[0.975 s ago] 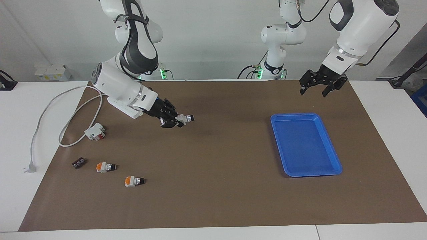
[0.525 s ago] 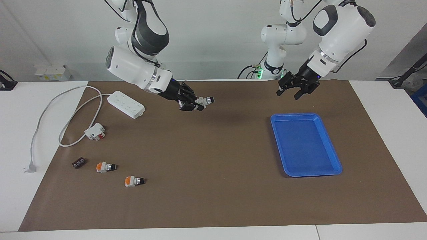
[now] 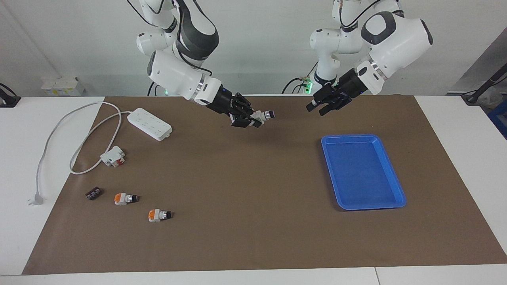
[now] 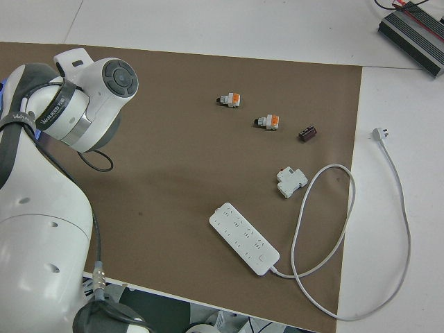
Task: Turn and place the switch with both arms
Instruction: 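Carry the switch toward the center while the left gripper reaches toward it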
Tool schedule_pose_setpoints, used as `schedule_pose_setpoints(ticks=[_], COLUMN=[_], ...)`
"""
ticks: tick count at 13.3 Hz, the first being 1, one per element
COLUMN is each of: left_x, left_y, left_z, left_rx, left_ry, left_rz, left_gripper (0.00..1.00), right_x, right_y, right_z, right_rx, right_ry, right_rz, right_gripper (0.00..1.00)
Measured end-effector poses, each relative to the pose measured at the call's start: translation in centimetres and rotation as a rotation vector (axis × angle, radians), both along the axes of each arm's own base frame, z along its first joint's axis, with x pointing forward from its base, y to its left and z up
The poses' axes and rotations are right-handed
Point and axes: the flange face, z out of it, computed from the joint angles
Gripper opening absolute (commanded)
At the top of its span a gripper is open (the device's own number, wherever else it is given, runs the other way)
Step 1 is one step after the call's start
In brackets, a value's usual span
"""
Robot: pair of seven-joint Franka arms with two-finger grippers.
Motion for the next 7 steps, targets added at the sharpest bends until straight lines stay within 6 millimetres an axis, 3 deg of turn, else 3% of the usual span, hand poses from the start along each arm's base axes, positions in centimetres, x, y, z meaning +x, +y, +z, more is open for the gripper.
schedule_pose_setpoints(ticks=[2,5,7], left_x=[-0.3,-0.5,-0.6], left_y=[-1.9,-2.9,-3.3], left_z=[0.1,-0.2,-0.3], left_rx=[-0.07,-0.136,-0.167], left_ry=[0.021,0.053,0.066], left_rz=[0.049,0.077,0.089], left_gripper=[0.65,0.44,0.43], right_x=[-0.4,-0.6,-0.6], right_y=[0.7,1.1,1.2], right_z=[0.0,0.0,-0.1], right_rx=[0.012,0.016,0.018], right_ry=[0.015,0.027,0.03], right_rz=[-0.001,-0.001,-0.002], right_gripper=[0.0,0.0,0.0])
